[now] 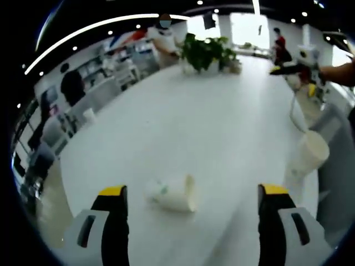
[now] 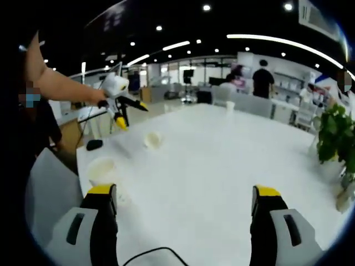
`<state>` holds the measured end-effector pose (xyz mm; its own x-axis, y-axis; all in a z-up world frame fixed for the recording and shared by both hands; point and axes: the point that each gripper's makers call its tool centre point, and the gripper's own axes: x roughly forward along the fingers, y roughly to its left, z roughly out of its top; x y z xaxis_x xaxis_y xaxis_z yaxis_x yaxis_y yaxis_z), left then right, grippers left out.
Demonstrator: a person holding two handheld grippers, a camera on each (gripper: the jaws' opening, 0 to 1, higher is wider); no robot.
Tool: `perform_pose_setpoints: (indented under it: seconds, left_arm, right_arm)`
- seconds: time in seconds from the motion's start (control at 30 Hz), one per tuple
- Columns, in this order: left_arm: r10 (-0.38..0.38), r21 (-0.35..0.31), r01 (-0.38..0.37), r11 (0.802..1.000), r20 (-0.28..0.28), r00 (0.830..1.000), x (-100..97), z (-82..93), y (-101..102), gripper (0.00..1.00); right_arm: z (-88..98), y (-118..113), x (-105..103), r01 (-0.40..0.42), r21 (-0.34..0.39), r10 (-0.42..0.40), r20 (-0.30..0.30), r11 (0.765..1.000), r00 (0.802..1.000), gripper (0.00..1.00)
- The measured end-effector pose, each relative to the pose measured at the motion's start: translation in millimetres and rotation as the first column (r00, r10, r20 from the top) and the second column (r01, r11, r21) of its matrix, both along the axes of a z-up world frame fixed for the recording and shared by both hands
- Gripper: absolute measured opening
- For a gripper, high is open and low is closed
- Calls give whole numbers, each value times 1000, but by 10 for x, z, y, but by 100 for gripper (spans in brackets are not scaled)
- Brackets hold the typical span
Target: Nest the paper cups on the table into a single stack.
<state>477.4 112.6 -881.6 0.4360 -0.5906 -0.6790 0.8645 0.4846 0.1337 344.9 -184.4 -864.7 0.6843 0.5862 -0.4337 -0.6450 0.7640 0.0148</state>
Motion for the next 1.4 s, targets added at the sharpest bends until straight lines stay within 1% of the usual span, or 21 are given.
perform_pose_setpoints:
  seconds: [0.1,0.17,0.27,0.33,0.4,0.5,0.63,0.73,0.8,0.93,1.03,1.13,1.17,1.23,1.27,1.33,1.4]
  left_arm:
    - [11,8,-11,1000,-8,1000,81,-31,2,94]
    - [11,32,-11,999,1,1000,128,-65,11,95]
    - [9,53,-8,999,-11,1000,180,-105,27,93]
    - [11,72,-10,997,-4,1000,228,-117,53,93]
    - [17,73,-16,997,-16,1000,256,-131,62,93]
    - [28,92,-26,995,-20,999,315,-179,101,93]
    - [53,114,-49,992,-28,998,390,-252,147,93]
    - [60,123,-55,991,-31,998,418,-284,144,92]
    - [62,129,-57,990,-29,998,434,-299,138,90]
    - [60,140,-58,988,-11,998,464,-300,103,80]
    - [53,153,-55,987,14,998,452,-330,50,76]
    - [41,188,-47,981,35,999,448,-395,32,70]
    - [41,200,-49,979,45,998,459,-409,34,69]
    - [51,203,-59,977,44,998,472,-460,34,68]
    - [49,204,-55,977,37,998,457,-495,27,66]
    - [45,229,-54,972,43,998,444,-546,48,62]
    - [50,227,-57,972,38,998,431,-590,51,60]
  right_arm:
    - [-27,-1,-10,0,-1,0,-8,1000,1000,100]
    - [-32,1,-14,-1,-1,1,-8,1000,1000,100]
    - [-35,10,-21,-2,1,2,-8,1000,1000,100]
    - [-47,9,-28,-4,1,4,-8,1000,1000,100]
    - [-64,20,-49,-15,6,15,-15,1000,1000,100]
    - [-76,32,-66,-39,-9,38,-14,999,999,100]
    - [-54,44,-96,-66,-5,66,-19,998,998,100]
    - [-74,19,-97,-72,-30,72,-24,997,997,100]
    - [-81,10,-91,-71,-33,70,-27,997,997,100]
    - [-77,-19,-56,-59,-34,59,-24,998,998,100]
    - [-96,5,-50,-57,-25,56,-28,998,998,100]
    - [-115,57,-57,-64,-24,63,-34,998,997,100]
    - [-119,70,-61,-67,-23,66,-35,997,997,100]
    - [-128,96,-70,-73,-19,72,-39,997,997,100]
    - [-134,109,-79,-77,-16,76,-42,997,996,100]
    - [-150,113,-80,-78,-16,77,-45,997,996,100]
    - [-161,121,-88,-80,-14,79,-50,997,996,100]
